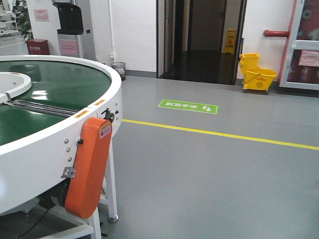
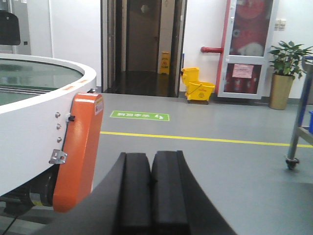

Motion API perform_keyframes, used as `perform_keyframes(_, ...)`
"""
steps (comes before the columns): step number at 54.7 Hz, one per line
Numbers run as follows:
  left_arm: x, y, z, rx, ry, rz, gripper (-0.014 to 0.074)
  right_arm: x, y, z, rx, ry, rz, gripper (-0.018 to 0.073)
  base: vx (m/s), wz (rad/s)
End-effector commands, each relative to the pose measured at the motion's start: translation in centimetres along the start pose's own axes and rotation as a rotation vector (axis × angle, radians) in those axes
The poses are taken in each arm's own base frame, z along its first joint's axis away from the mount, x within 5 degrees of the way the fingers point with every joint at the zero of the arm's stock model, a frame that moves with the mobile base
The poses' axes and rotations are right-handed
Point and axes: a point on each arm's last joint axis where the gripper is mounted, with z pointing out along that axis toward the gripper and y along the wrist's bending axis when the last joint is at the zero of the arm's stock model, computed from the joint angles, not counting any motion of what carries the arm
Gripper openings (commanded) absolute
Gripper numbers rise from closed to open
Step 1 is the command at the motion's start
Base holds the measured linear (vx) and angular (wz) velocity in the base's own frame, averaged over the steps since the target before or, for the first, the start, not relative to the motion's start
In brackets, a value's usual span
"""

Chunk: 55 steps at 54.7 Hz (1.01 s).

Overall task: Grab orange capacitor from left shelf to right conveyor
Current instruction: 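Turn the base to face the green conveyor belt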

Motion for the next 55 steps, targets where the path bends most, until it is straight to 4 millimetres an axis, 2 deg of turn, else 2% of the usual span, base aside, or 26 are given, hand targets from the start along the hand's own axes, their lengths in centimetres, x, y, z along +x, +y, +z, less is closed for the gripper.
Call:
perform_keyframes(1,-1.76,-0.20,-0.21,0.017,-0.114,-0.011,-0.0006,-1.54,0.08,-0.13,-0.008,-0.103,-0.013,-0.0007,0.43,0.13)
perform_keyframes(17,-1.76,-0.20,-0.21,0.017,-0.114,-0.011,-0.0006,-1.54,0.08,-0.13,-0.008,-0.103,-0.013,-0.0007,0.44,0.30)
perform_keyframes(55,-1.76,-0.20,-0.21,0.017,-0.114,-0.011,-0.0006,-1.54,0.08,-0.13,-0.008,-0.103,-0.013,-0.0007,0.42,0.58)
